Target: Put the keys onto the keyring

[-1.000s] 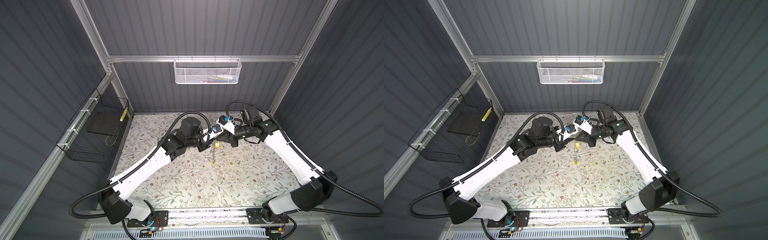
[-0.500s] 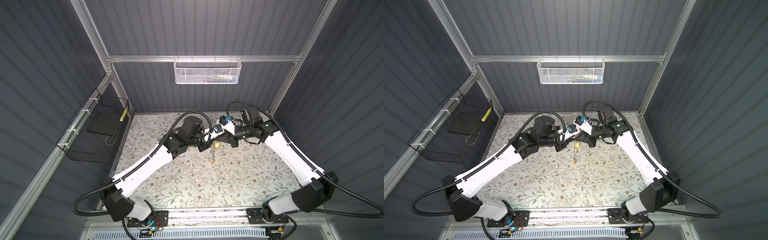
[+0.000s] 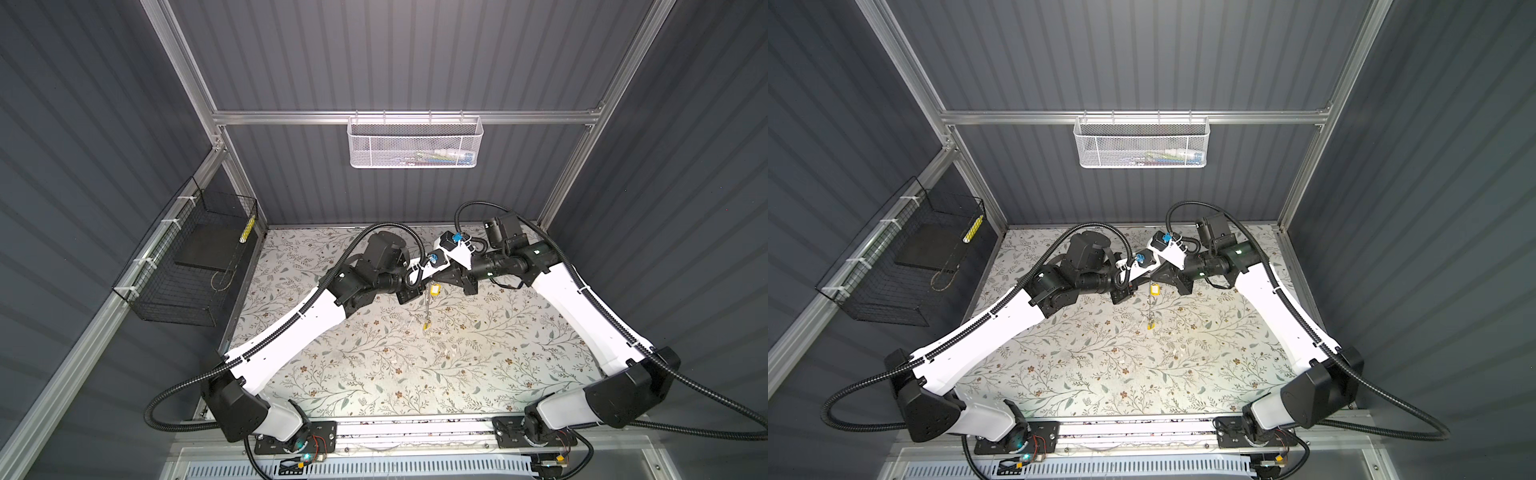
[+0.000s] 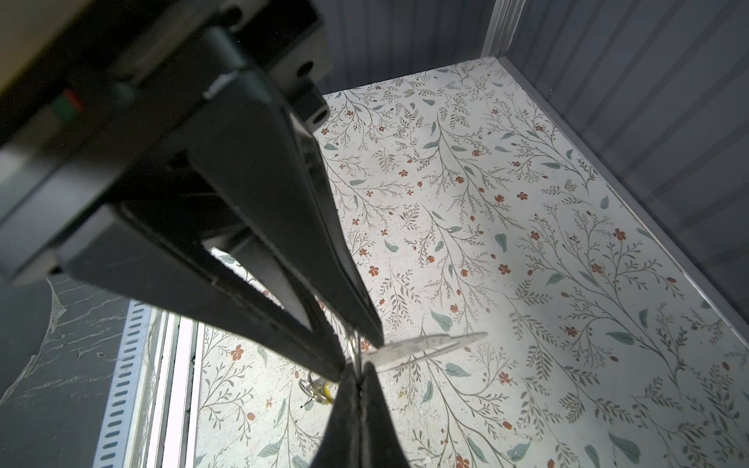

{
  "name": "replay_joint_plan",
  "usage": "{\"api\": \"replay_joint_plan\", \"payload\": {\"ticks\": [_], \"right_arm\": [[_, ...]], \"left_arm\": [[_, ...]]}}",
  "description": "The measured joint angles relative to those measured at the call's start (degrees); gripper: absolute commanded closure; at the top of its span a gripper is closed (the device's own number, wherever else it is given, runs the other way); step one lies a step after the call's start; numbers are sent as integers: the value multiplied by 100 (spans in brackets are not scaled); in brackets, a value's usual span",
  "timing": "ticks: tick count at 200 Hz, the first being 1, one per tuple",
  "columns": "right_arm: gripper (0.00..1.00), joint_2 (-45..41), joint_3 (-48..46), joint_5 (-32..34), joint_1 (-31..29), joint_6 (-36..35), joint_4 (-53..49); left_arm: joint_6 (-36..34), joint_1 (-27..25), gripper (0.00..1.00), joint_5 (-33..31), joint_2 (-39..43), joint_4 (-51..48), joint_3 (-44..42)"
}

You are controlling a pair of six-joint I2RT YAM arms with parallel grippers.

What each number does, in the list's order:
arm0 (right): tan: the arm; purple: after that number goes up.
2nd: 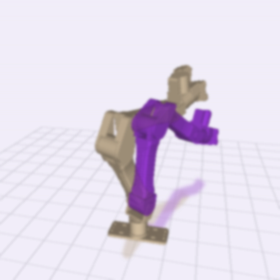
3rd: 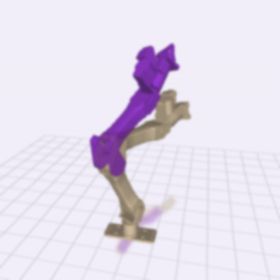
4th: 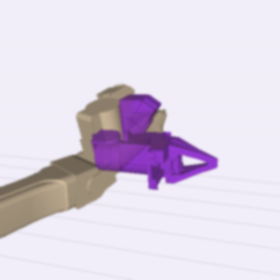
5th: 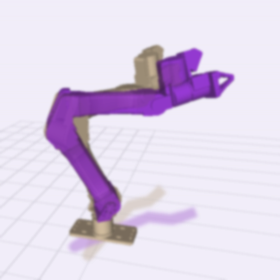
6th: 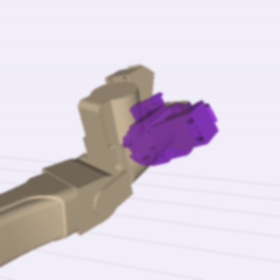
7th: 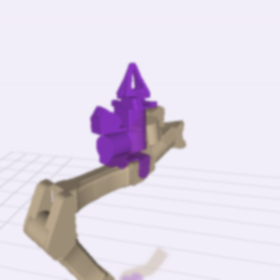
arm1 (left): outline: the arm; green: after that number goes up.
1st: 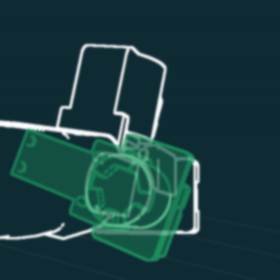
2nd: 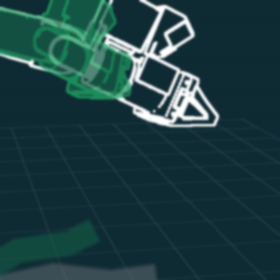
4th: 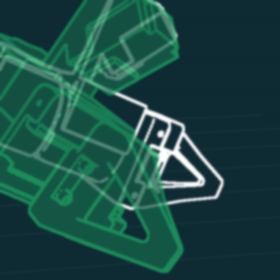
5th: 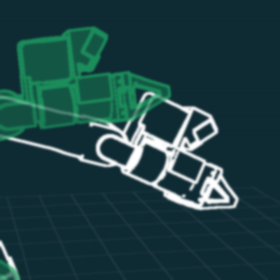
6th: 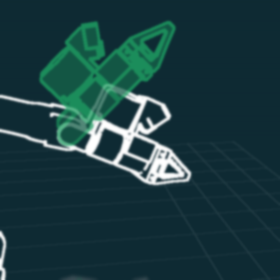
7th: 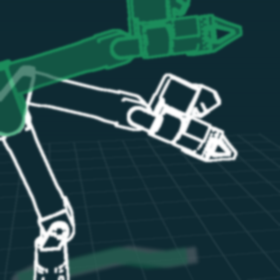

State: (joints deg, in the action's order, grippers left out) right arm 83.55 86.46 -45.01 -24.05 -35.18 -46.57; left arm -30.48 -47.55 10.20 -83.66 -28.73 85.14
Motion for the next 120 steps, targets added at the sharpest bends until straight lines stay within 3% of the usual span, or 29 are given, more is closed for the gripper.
{"api": "replay_joint_plan", "payload": {"ticks": [25, 58, 84, 120], "right_arm": [[100, 0, 0, -2, 0, 0, 2], [100, 0, -4, 20, 7, -13, 0], [100, 0, -17, -2, -4, -24, -20], [100, -2, -22, -4, -9, -24, -24]], "left_arm": [[-2, 0, 83, 37, 0, -2, 2], [-50, 0, 93, 55, 0, -13, 9], [-59, 13, 87, 55, 0, 0, 24], [-63, 13, 88, 55, 0, -2, 31]]}}
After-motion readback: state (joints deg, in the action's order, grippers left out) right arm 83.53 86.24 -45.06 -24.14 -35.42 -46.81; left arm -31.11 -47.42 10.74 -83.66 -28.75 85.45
